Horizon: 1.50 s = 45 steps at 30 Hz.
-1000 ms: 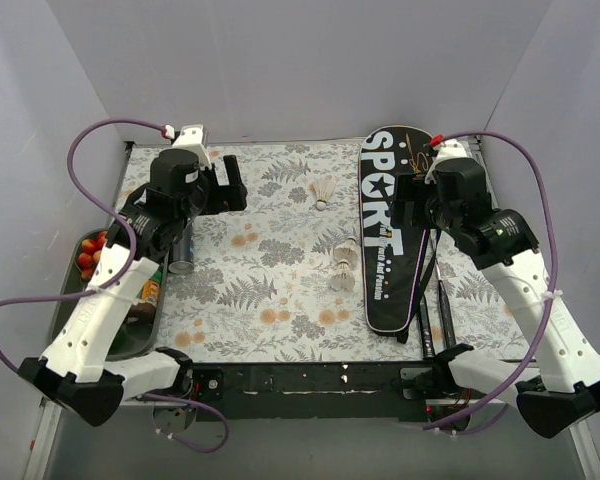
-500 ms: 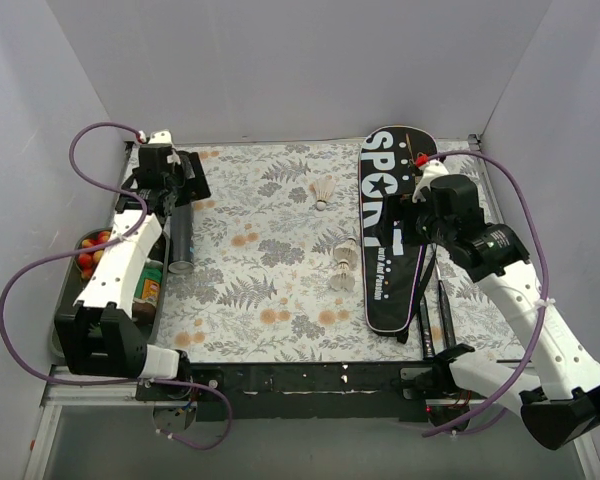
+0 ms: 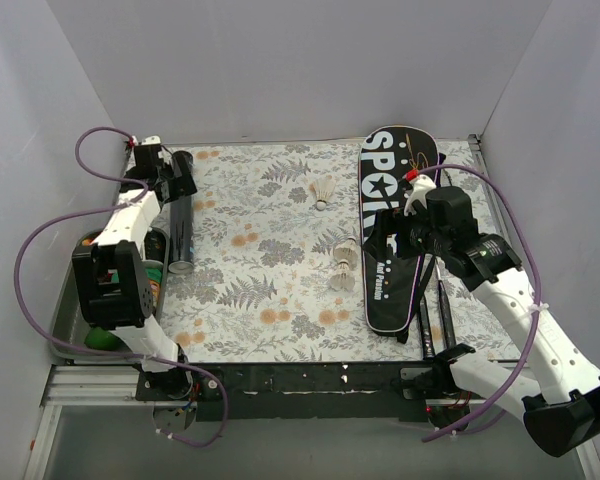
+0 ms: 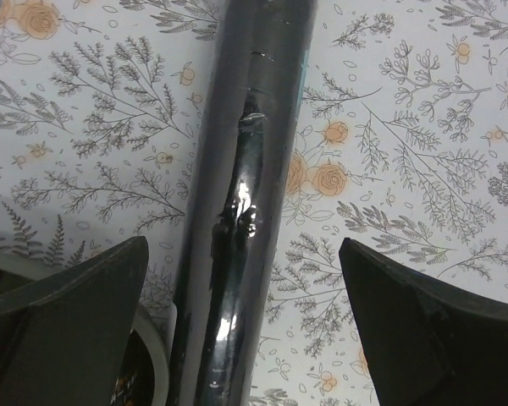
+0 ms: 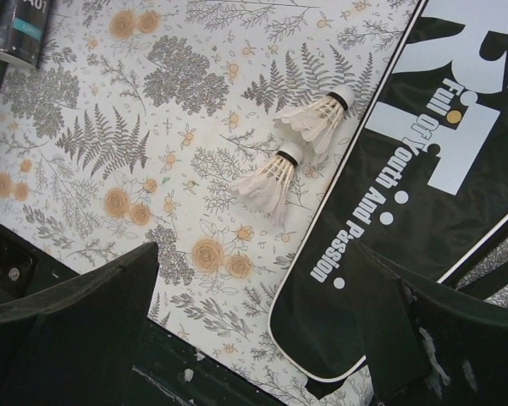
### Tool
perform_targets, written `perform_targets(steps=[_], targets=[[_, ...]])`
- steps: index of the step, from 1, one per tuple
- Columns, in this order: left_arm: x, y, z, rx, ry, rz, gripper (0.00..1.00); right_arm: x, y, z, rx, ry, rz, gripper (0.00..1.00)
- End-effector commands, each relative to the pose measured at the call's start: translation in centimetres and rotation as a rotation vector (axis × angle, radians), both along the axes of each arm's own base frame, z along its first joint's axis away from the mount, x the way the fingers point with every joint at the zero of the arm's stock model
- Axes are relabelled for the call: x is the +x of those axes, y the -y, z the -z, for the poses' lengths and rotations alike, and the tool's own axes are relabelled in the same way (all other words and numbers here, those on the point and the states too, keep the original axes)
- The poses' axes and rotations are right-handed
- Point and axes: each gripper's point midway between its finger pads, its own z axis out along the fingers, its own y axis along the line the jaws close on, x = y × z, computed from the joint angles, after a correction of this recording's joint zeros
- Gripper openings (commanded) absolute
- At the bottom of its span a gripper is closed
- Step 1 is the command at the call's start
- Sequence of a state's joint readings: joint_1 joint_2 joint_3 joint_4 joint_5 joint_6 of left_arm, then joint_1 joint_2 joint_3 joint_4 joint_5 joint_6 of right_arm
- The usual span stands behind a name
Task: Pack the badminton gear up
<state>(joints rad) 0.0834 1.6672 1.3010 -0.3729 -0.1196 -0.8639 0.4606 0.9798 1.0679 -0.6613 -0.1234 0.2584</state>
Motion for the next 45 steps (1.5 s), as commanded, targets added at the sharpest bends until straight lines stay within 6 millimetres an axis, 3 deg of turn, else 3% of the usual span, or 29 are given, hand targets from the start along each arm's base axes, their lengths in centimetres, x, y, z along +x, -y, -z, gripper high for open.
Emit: perform_targets(steps=[1, 8, 10, 19, 24, 32, 35, 38, 42, 43, 45], targets=[[3.3, -0.3, -2.2, 0.063, 0.097, 0.049, 0.98, -0.2, -1.2, -1.4, 0.059, 0.051, -0.056, 0.98], [6.7, -0.6, -1.1, 0.130, 0.109, 0.126, 0.98, -0.8, -1.4, -0.8, 0.059, 0.033, -0.078, 0.98], [7.6, -0.9, -1.7, 0.152, 0.122, 0.124, 0.98, -1.1, -1.3, -0.7, 0.055, 0.029, -0.083, 0.98], [10.5, -1.8, 1.7, 0.201, 0.080, 0.124, 0.98, -1.5, -1.3, 0.4, 0.037, 0.003, -0.090, 0.98], [10.8, -2.1, 6.5, 0.201, 0.000, 0.121, 0.98, -1.4, -1.8, 1.1, 0.036, -0.022, -0.103, 0.98], [9.9, -1.4, 11.3, 0.190, -0.064, 0.139, 0.98, -1.5, -2.0, 2.5, 0.017, -0.057, -0.098, 0.98], [9.6, -1.1, 11.8, 0.194, -0.066, 0.146, 0.98, -1.5, -2.2, 2.7, 0.021, -0.061, -0.097, 0.98], [9.5, -0.7, 11.6, 0.196, -0.042, 0.152, 0.92, -1.6, -2.5, 2.7, 0.029, -0.065, -0.106, 0.98], [9.4, -0.1, 11.5, 0.192, -0.038, 0.175, 0.73, -1.9, -2.4, 2.9, 0.026, -0.068, -0.105, 0.98], [9.3, 0.0, 11.5, 0.193, -0.041, 0.180, 0.59, -1.9, -2.4, 2.9, 0.026, -0.069, -0.103, 0.98], [9.4, 0.3, 11.1, 0.195, -0.028, 0.185, 0.47, -2.2, -2.3, 3.0, 0.025, -0.066, -0.102, 0.98]])
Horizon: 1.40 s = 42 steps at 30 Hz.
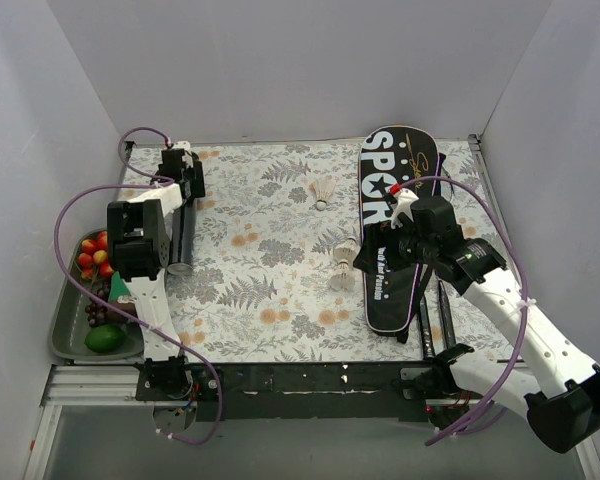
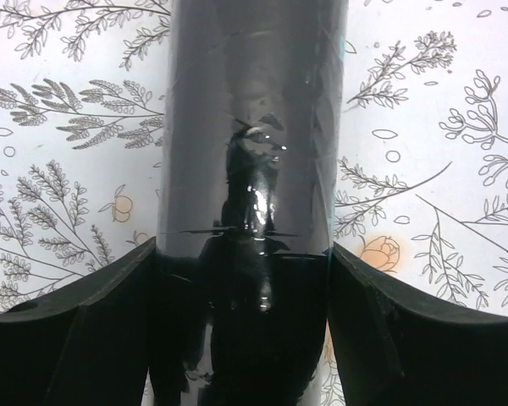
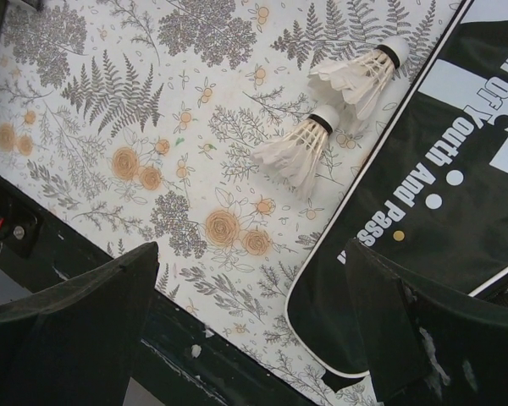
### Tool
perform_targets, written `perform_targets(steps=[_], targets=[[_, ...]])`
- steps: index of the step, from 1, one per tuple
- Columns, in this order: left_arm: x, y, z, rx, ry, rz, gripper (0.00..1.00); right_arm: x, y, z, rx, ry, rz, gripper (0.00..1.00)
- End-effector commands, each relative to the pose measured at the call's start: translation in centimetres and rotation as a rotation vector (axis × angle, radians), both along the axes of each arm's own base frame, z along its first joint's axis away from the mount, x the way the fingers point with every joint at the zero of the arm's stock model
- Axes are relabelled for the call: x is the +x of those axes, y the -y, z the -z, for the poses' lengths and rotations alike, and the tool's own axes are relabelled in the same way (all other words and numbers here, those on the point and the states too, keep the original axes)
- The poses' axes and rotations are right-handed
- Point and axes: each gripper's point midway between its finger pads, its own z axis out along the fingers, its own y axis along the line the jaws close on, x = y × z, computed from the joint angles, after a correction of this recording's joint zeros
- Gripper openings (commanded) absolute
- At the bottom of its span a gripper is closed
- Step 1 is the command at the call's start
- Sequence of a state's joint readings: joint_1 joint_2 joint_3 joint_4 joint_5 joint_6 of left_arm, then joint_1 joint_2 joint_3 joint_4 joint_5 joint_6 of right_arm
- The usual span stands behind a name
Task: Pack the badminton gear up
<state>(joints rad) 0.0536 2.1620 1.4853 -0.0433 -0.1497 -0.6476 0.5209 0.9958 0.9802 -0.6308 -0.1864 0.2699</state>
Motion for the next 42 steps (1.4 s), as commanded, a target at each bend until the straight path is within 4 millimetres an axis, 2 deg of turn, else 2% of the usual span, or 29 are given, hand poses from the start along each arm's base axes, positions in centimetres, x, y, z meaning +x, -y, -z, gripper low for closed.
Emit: perform_targets(steps=[1, 6, 7, 9, 10, 11, 13, 14, 16, 17, 19, 20, 21, 23, 24, 25, 27, 28, 30, 31, 32, 34, 37, 42], targets=[[-0.9, 1.0, -0.6, 0.014, -0.006, 0.048, 0.38, -0.2, -0.1, -0.2, 0.019, 0.022, 0.003, 0.98], [-0.8, 2.8, -2.4, 0.016, 0.027, 0.105, 0.23, -0.6, 0.0, -0.6, 0.023, 0.028, 0.000, 0.98], [-0.8, 5.0, -3.7, 0.006, 0.050, 0.160, 0.20, -0.5, 0.0, -0.9, 0.024, 0.035, 0.002, 0.98], [-1.1, 7.2, -4.6, 0.010, 0.061, 0.231, 0.14, -0.6, 0.2, -1.1, 0.013, 0.041, -0.002, 0.98], [-1.2, 8.2, -6.7, 0.007, 0.099, 0.265, 0.11, -0.5, 0.3, -1.7, 0.015, 0.056, -0.005, 0.98], [-1.7, 10.1, -7.2, 0.003, 0.101, 0.329, 0.05, -0.7, 0.4, -1.7, 0.004, 0.056, -0.014, 0.98], [-2.5, 12.7, -9.2, -0.021, 0.125, 0.424, 0.03, -0.8, 0.6, -2.1, -0.005, 0.068, -0.016, 0.98], [-3.4, 14.9, -11.2, -0.044, 0.152, 0.491, 0.02, -0.9, 0.7, -2.7, -0.004, 0.079, -0.020, 0.98], [-4.9, 16.9, -12.6, -0.073, 0.159, 0.564, 0.00, -1.1, 0.9, -3.0, -0.008, 0.091, -0.027, 0.98], [-6.5, 18.4, -14.5, -0.100, 0.173, 0.620, 0.00, -1.2, 1.0, -3.6, -0.003, 0.105, -0.031, 0.98], [-9.4, 21.4, -15.2, -0.179, 0.162, 0.760, 0.00, -1.9, 1.0, -4.0, -0.002, 0.113, -0.069, 0.98], [-10.8, 22.1, -15.4, -0.193, 0.148, 0.799, 0.00, -2.3, 0.9, -4.6, 0.007, 0.124, -0.087, 0.98], [-12.6, 23.2, -17.3, -0.222, 0.181, 0.864, 0.00, -2.8, 0.9, -4.9, 0.012, 0.123, -0.113, 0.98], [-15.6, 24.5, -16.7, -0.256, 0.158, 0.942, 0.00, -3.6, 0.9, -5.8, 0.027, 0.138, -0.136, 0.97], [-17.4, 25.2, -18.5, -0.271, 0.197, 0.998, 0.00, -4.1, 0.7, -6.7, 0.049, 0.151, -0.160, 0.97], [-19.1, 25.7, -17.4, -0.287, 0.170, 1.029, 0.02, -4.6, 0.7, -7.0, 0.055, 0.153, -0.173, 0.97], [-21.5, 26.4, -18.4, -0.304, 0.189, 1.084, 0.04, -5.7, 0.3, -8.6, 0.103, 0.173, -0.221, 0.96], [-23.4, 27.1, -17.7, -0.332, 0.161, 1.134, 0.05, -6.2, 0.2, -8.9, 0.118, 0.173, -0.242, 0.96], [-25.4, 27.9, -17.3, -0.358, 0.136, 1.178, 0.06, -7.0, -0.3, -9.5, 0.149, 0.164, -0.287, 0.95], [-27.0, 28.8, -17.8, -0.373, 0.143, 1.230, 0.07, -7.4, -0.4, -9.6, 0.152, 0.156, -0.304, 0.94], [-28.2, 29.1, -17.0, -0.381, 0.110, 1.246, 0.08, -7.5, -0.5, -9.6, 0.157, 0.153, -0.315, 0.94], [-30.1, 30.2, -17.1, -0.377, 0.107, 1.293, 0.08, -8.1, -0.8, -9.9, 0.177, 0.146, -0.349, 0.93], [-33.0, 31.1, -16.0, -0.374, 0.062, 1.350, 0.09, -8.6, -1.4, -9.9, 0.201, 0.134, -0.396, 0.91], [-37.0, 31.6, -16.2, -0.369, 0.090, 1.429, 0.09, -8.8, -1.4, -9.3, 0.189, 0.133, -0.432, 0.90]])
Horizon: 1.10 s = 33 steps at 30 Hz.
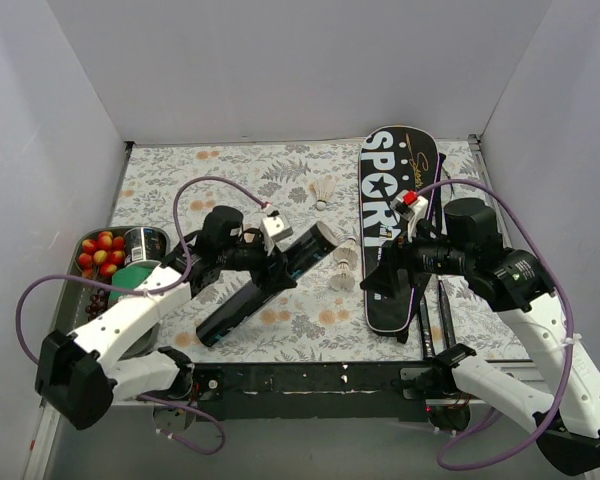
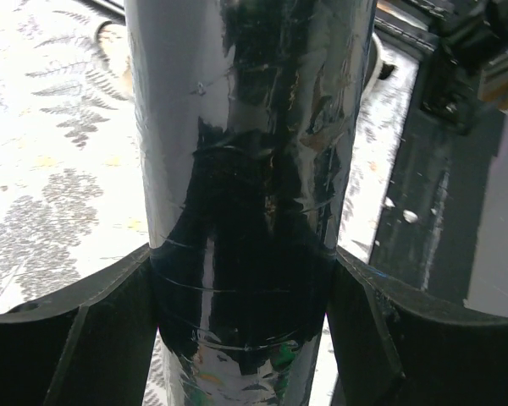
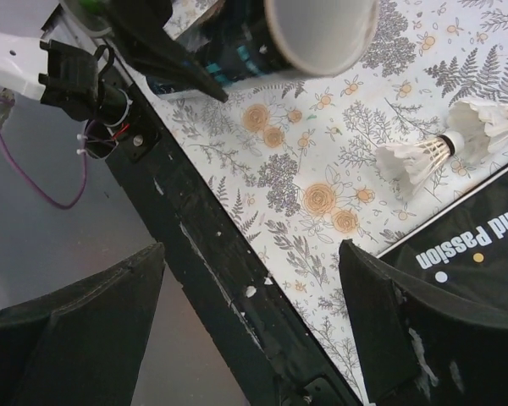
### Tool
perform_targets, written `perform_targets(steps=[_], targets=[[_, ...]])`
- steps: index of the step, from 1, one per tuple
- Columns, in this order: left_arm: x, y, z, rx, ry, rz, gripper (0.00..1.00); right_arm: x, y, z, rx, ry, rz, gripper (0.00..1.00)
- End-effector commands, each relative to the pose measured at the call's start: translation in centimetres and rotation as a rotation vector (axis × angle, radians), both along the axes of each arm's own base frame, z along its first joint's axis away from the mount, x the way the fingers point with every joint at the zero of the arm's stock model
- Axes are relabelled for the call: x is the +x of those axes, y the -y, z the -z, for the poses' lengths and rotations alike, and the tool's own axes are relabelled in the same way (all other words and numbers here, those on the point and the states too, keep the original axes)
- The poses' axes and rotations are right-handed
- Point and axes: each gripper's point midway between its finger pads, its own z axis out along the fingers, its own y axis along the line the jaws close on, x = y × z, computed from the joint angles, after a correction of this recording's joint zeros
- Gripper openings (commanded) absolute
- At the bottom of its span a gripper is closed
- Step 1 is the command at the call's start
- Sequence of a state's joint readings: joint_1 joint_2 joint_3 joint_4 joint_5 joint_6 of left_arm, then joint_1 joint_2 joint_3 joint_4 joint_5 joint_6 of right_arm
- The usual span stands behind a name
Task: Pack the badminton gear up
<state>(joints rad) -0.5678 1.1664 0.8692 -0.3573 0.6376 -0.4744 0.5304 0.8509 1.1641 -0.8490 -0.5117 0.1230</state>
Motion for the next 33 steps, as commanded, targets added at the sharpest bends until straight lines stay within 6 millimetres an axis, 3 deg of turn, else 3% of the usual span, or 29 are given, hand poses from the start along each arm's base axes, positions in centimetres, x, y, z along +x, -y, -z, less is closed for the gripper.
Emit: perform_targets(steps=[1, 6, 11, 19, 26, 33], targets=[[-3.7, 0.5, -1.9, -0.053, 0.064, 0.091, 0.09, -1.1, -0.4, -1.2, 0.032, 0.047, -0.086, 0.90], [-7.2, 0.2, -2.1, -0.101, 0.097, 0.154, 0.11, -1.5, -1.0, -2.7, 0.078, 0.092, -0.136, 0.89], [-8.6, 0.7, -2.7, -0.124, 0.102, 0.207, 0.13, -1.8, -2.4, -4.1, 0.147, 0.086, -0.225, 0.87], [-9.5, 1.6, -2.4, -0.113, 0.089, 0.253, 0.13, -1.0, -3.8, -5.9, 0.194, 0.094, -0.280, 0.86], [-9.5, 1.5, -2.4, -0.110, 0.090, 0.243, 0.15, -0.3, -5.2, -5.3, 0.219, 0.044, -0.314, 0.76], [-9.1, 1.8, -2.6, -0.109, 0.084, 0.229, 0.14, -1.0, -6.5, -4.3, 0.219, 0.000, -0.358, 0.70]])
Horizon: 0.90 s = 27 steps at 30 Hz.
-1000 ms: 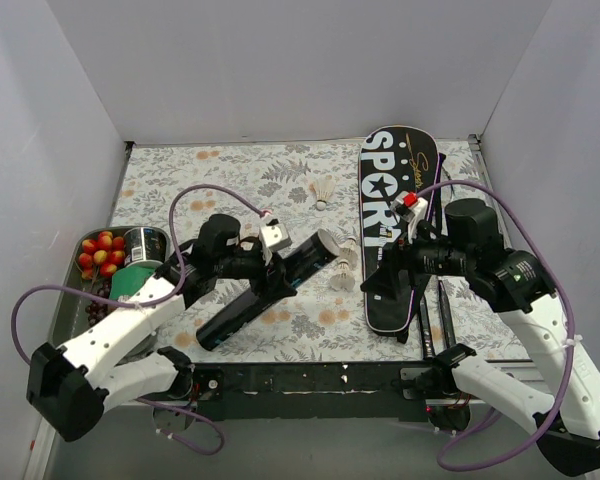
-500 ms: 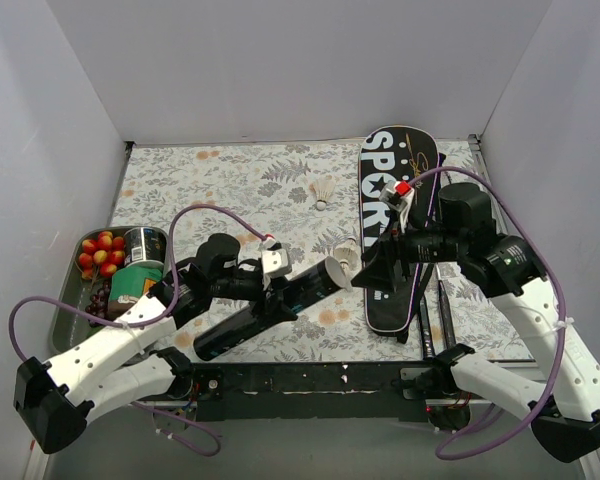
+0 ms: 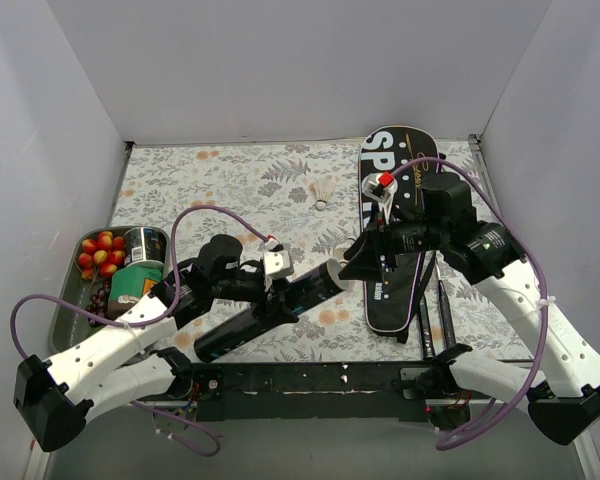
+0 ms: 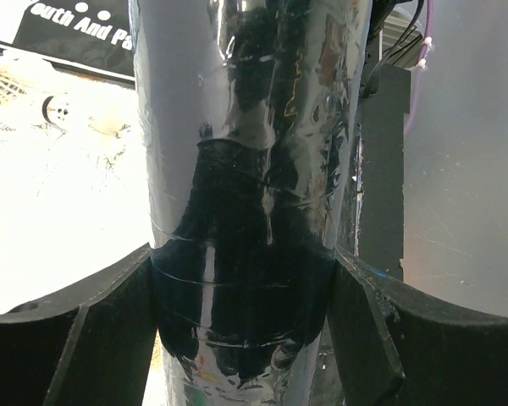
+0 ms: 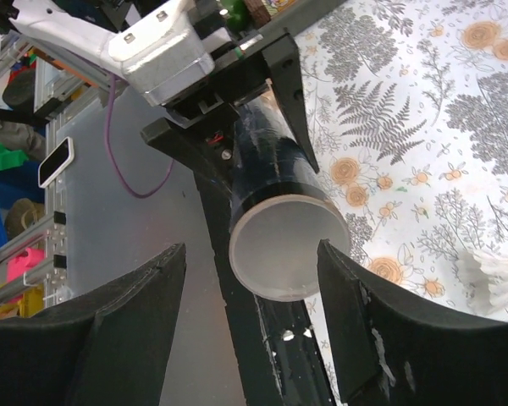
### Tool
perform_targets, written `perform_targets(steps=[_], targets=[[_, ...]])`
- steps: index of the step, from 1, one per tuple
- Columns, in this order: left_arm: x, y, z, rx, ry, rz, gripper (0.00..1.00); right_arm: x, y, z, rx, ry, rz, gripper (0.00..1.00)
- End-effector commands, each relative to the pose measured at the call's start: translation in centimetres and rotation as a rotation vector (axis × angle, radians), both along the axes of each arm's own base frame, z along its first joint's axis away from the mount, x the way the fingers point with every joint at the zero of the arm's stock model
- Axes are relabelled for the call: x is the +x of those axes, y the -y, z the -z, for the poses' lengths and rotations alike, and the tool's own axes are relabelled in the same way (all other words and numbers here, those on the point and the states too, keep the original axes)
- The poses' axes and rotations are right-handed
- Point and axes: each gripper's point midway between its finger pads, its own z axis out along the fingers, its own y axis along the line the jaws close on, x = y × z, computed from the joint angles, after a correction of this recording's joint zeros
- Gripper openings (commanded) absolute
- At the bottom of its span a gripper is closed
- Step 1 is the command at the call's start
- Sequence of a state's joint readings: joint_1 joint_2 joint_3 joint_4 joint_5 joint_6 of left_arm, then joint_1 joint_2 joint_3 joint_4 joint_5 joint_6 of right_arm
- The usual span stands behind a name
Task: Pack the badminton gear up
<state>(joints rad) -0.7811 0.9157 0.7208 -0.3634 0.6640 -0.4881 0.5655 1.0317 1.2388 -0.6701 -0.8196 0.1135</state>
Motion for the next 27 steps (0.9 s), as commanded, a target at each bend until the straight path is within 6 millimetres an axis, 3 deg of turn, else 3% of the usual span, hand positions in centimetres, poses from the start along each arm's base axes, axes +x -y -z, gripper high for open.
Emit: perform_targets(steps=[1, 7, 13, 23, 27], targets=[[0.3, 0.5, -1.6, -0.036, 0.024, -0.002, 0.14, -0.9, -1.2, -0.7, 0.043, 0.015, -0.059, 0.70], [0.5, 0.6, -1.8, -0.039, 0.036, -0.007, 0.14, -1.4, -2.3, 0.8, 0.005, -0.005, -0.067, 0.70], [0.5, 0.6, -2.1, -0.045, 0.041, -0.006, 0.14, -1.7, -3.1, 2.0, -0.037, -0.012, -0.069, 0.63], [0.4, 0.4, -2.1, -0.049, 0.047, -0.005, 0.14, -1.7, -3.3, 2.0, -0.049, -0.003, -0.064, 0.19], [0.3, 0.4, -2.3, -0.054, 0.051, -0.002, 0.14, -2.1, -3.2, 1.6, -0.039, -0.001, -0.075, 0.11]])
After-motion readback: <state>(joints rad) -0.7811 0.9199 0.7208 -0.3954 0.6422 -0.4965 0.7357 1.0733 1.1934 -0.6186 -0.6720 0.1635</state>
